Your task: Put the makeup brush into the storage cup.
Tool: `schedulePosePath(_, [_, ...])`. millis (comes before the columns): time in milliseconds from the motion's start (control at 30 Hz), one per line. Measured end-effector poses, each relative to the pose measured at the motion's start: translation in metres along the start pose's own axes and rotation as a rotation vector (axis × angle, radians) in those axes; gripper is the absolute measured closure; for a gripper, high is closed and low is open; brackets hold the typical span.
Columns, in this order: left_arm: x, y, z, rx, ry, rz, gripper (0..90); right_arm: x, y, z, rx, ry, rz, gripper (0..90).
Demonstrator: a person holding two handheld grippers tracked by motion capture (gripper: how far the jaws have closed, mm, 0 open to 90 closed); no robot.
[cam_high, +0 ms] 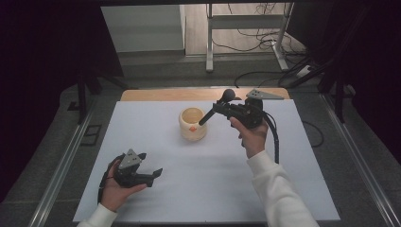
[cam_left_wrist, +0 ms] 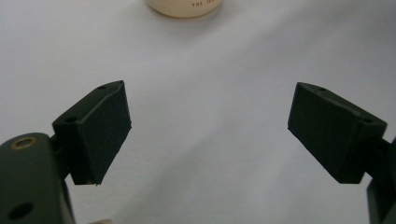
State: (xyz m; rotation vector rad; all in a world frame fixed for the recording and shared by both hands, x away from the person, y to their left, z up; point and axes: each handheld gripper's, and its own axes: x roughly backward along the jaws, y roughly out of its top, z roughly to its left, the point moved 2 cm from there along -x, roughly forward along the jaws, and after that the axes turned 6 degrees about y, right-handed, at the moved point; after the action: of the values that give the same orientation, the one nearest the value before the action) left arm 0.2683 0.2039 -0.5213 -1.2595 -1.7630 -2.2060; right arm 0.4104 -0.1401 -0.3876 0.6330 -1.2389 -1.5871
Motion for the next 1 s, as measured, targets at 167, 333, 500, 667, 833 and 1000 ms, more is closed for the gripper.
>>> schedulePosePath(167, [0.000, 0.000, 0.001, -0.005, 0.001, 0.005, 13.8, -0.010, 0.001, -0.009, -0.004, -0.014, 0.011, 70.9])
schedulePosePath(333, [0.000, 0.000, 0.001, -0.006, 0.000, 0.006, 13.8, -0.016, 0.002, -0.017, -0.022, -0.023, 0.011, 70.8])
schedulePosePath(500, [-0.001, -0.001, 0.001, -0.004, -0.004, 0.010, 13.8, -0.020, 0.003, -0.022, -0.029, -0.032, 0.014, 70.8])
schedulePosePath(667, [-0.002, -0.001, 0.001, -0.003, -0.006, 0.018, 13.8, -0.026, 0.004, -0.028, -0.035, -0.049, 0.019, 70.8])
schedulePosePath(833, [-0.002, 0.000, 0.000, -0.002, -0.005, 0.015, 13.8, -0.033, 0.003, -0.034, -0.042, -0.062, 0.026, 70.8])
schedulePosePath(1000, [-0.002, 0.000, 0.000, 0.002, -0.005, 0.016, 13.8, -0.044, 0.000, -0.043, -0.058, -0.075, 0.045, 70.8])
